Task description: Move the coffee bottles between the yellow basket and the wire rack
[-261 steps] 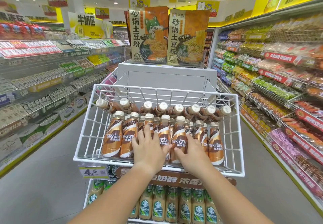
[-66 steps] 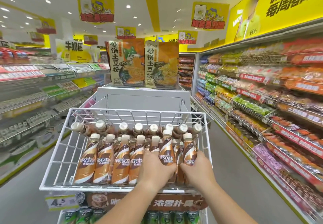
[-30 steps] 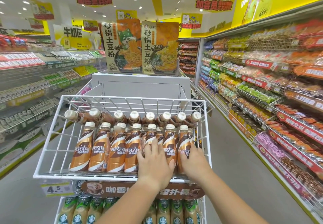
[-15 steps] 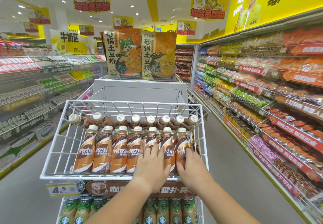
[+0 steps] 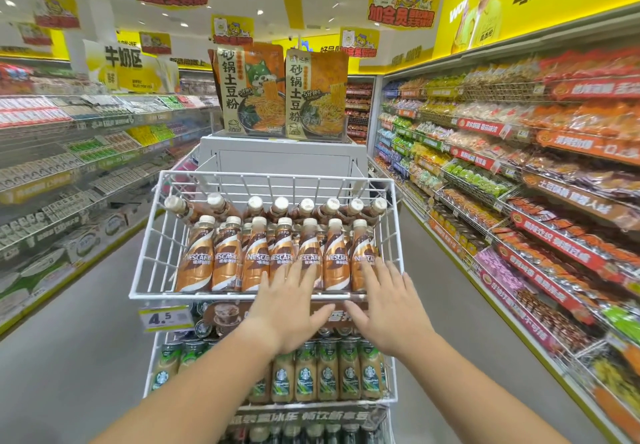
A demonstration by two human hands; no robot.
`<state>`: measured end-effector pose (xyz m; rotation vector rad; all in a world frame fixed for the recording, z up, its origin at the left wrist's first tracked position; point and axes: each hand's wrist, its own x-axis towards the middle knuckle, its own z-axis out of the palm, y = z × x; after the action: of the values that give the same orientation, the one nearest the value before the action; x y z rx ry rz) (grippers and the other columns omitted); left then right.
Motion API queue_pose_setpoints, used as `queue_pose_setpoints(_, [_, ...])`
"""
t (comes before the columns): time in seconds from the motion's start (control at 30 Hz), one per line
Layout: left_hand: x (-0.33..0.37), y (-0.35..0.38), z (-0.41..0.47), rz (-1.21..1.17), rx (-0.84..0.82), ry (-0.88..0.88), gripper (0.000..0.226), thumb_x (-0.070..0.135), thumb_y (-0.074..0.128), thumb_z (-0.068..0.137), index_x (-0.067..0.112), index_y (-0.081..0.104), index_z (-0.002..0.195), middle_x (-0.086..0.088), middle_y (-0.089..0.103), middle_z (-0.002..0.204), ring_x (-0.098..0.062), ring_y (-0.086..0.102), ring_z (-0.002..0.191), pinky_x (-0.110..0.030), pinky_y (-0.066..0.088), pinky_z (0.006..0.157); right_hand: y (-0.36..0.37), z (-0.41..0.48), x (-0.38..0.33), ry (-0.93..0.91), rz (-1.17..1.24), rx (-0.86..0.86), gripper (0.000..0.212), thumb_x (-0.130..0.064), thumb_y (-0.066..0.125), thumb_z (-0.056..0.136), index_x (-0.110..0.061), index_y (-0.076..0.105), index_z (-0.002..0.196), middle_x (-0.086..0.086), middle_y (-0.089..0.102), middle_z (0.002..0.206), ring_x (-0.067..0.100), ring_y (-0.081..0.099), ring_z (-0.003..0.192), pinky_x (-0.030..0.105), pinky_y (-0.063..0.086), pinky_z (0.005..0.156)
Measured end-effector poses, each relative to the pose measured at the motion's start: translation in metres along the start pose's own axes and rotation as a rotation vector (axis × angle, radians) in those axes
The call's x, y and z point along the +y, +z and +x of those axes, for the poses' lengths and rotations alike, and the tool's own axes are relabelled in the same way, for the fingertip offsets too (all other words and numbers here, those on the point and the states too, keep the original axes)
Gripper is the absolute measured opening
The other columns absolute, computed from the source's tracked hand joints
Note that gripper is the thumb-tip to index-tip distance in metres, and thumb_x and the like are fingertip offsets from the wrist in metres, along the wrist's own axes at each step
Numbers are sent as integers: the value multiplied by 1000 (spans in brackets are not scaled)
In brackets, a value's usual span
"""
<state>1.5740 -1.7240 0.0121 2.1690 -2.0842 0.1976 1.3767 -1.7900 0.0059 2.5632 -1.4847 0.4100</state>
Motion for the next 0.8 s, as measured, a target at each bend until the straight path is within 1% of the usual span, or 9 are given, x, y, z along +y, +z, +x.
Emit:
queue_pose_setpoints(0.17, [-5,-20,-54,37,48,-34,94,81,7,86,24,-4,160,-9,3,169,-31,4,154,-59,7,123,-19,-40,-10,-34,-23,4,85,-69,15,92,-21,-2,160,10,-3,168,26,-6,154,47,3,123])
queue_pose_setpoints(0.23, [-4,-26,-79,61,49,-55,95,82,5,84,25,-6,160,-9,1,169,-31,0,155,-59,7,122,-25,-61,-14,-56,-28,20,85,-70,15,92,-21,-4,160,11,-5,168,28,-6,154,48,4,123])
queue_pose_setpoints(0.33, [4,-30,-120,87,32,-85,93,80,7,86,24,-5,160,-10,-1,168,-32,0,154,-60,8,122,-32,-98,-21,-83,-41,33,85,-69,19,94,-20,-3,160,14,-2,167,31,-2,153,49,5,123])
queue_pose_setpoints(0.43, [22,-26,-167,106,8,-98,94,79,6,86,21,-1,160,-11,2,168,-33,2,154,-58,7,123,-34,-142,-28,-103,-61,27,85,-68,21,95,-17,3,160,16,3,167,32,3,153,50,7,123])
queue_pose_setpoints(0.5, [33,-22,-196,88,-1,-99,95,80,5,85,22,0,160,-10,2,169,-33,2,154,-58,7,123,-32,-168,-34,-108,-48,13,84,-68,20,94,-17,4,160,15,3,167,32,2,153,50,7,123])
queue_pose_setpoints(0.6, [43,-16,-231,70,-13,-112,93,80,10,87,23,1,160,-9,3,169,-32,2,154,-57,7,123,-26,-200,-45,-115,-29,-26,84,-68,20,95,-18,1,160,15,1,167,31,0,153,48,5,122])
queue_pose_setpoints(0.7, [43,-5,-259,69,-29,-116,92,79,11,88,22,3,160,-10,5,169,-33,4,154,-57,8,121,-15,-224,-56,-119,-14,-68,84,-67,21,95,-19,-1,160,14,-1,167,31,-2,153,48,4,122])
queue_pose_setpoints(0.8, [35,11,-277,72,-61,-110,94,79,7,86,22,5,160,-12,6,168,-34,5,154,-56,7,122,0,-241,-69,-129,1,-101,83,-67,21,96,-19,-1,160,15,-1,167,32,-2,153,49,5,123])
